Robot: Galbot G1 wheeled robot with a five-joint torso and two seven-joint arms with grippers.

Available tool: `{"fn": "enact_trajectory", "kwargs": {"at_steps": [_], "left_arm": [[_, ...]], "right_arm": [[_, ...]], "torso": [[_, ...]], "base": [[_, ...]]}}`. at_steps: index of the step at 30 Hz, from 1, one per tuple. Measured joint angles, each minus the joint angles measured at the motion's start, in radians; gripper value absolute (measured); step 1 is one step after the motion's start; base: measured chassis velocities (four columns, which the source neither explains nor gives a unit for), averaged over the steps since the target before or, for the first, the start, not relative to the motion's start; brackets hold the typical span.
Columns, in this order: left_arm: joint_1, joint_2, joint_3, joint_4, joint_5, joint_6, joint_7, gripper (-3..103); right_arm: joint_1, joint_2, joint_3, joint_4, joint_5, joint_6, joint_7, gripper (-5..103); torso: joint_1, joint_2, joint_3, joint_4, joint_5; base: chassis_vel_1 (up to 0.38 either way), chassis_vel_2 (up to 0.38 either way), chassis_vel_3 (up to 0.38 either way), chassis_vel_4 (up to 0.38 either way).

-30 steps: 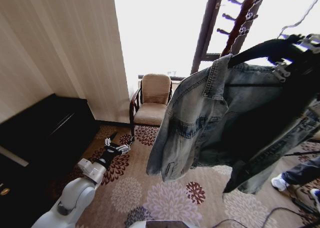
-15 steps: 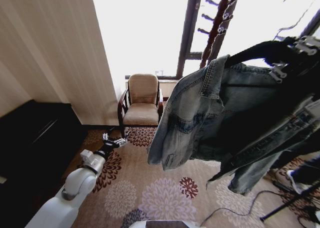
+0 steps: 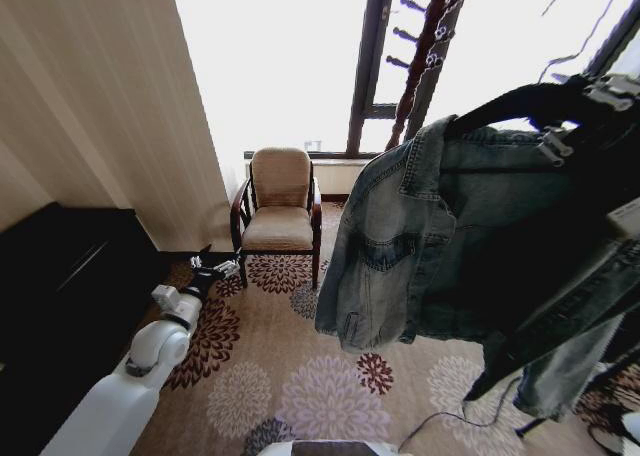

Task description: Pick up the clothes from the bed and hang them on the clothes hanger.

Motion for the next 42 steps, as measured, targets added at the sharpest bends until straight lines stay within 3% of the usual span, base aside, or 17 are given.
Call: {"fn": "enact_trajectory", "kwargs": {"at_steps": [30, 42], "left_arm": [[0.014, 0.003, -0.014, -0.009, -0.019, -0.018, 0.003, 100], [0.014, 0.003, -0.014, -0.009, -0.018, -0.017, 0.003, 100]], "right_arm": [[0.012, -0.004, -0.021, 0.0, 0.0, -0.011, 0.005, 32], [0.016, -0.024, -0.033, 0.0, 0.042, -0.014, 0.049, 32]], "torso": [[0.0, 0.0, 0.0, 0.0, -0.0001], [0.001, 0.002, 0.001, 0.0, -0.0001]], "base": [[0.0, 0.0, 0.0, 0.0], [-0.028, -0.031, -0.039, -0.027]]}}
